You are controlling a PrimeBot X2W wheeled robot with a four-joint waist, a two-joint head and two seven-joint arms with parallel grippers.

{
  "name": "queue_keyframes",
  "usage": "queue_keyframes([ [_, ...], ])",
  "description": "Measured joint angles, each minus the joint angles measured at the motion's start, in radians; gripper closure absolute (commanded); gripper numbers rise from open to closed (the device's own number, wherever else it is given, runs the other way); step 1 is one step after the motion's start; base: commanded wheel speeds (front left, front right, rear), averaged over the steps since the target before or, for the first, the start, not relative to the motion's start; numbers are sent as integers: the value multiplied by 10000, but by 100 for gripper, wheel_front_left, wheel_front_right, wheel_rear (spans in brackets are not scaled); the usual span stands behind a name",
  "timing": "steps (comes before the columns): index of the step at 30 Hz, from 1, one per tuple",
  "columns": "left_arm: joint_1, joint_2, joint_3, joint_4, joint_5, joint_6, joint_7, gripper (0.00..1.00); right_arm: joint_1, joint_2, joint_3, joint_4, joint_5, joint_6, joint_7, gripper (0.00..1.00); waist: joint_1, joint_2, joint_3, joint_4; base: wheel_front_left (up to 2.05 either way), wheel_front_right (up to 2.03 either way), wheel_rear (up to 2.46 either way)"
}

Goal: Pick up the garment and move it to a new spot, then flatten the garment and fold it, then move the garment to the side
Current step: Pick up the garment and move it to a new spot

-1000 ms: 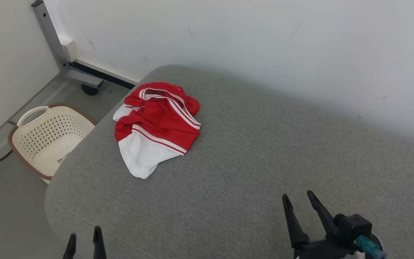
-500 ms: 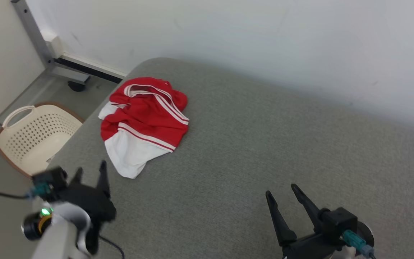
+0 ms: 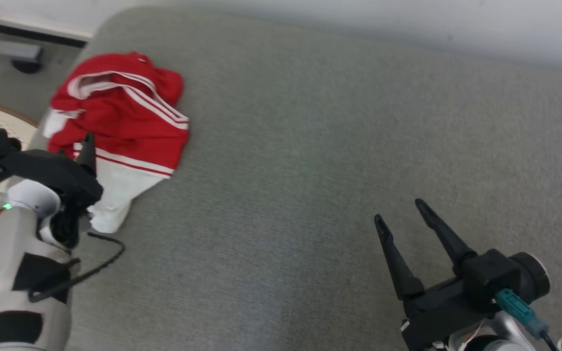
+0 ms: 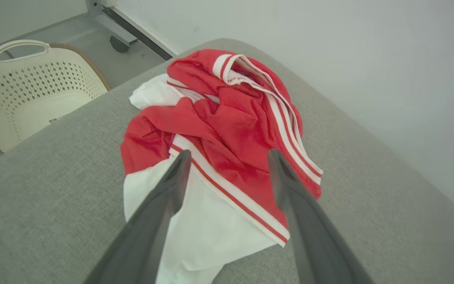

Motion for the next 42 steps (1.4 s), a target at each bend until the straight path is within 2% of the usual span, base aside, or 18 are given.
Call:
queue_keyframes([
  [4, -560, 527, -59, 554, 148, 366, 274, 0, 106, -102, -102, -593, -54, 0, 199, 0, 0, 0, 823, -428, 0, 0, 0],
  [12, -1341, 472, 357, 1427, -326, 913, 564, 0, 319, -267, -339, -1338, -198, 0, 449, 0, -1, 0, 2226, -1099, 0, 0, 0],
  [18, -1675, 541, 481, 1601, -401, 1141, -314, 0, 356, -288, -305, -1436, -211, 0, 489, 0, -3, -1, 2967, -1383, 0, 0, 0],
  [19, -1687, 562, 489, 1616, -403, 1127, -472, 28, 334, -284, -280, -1429, -209, 0, 489, 0, -3, -1, 3035, -1420, 0, 0, 0],
  [20, -1691, 598, 479, 1624, -397, 1080, -692, 100, 305, -276, -247, -1407, -209, 0, 479, 0, -3, -2, 3080, -1462, 0, 0, 0],
  [27, -1567, 811, 314, 1941, -286, 769, -1290, 100, 69, -213, 17, -945, -50, 0, 199, 0, -2, -1, 2728, -1586, 0, 0, 0],
  [29, -1415, 777, 362, 1893, -337, 481, -1574, 100, -29, -130, 102, -709, 13, 0, 35, 0, -2, -1, 2530, -1626, 0, 0, 0],
  [33, -795, 899, 251, 1708, -284, 205, -2431, 100, -308, 155, 297, 63, 278, 0, -456, 0, -2, -1, 1876, -1787, 0, 0, 0],
  [37, -453, 1141, -77, 1377, 102, 153, -2924, 100, -345, 357, 244, 740, 495, 0, -876, 0, -3, -1, 1197, -1951, 0, 0, 0],
  [42, -225, 1068, -155, 650, -15, -8, -3060, 100, -305, 495, 90, 1277, 587, 0, -1212, 0, -4, -1, 447, -2148, 0, 0, 0],
])
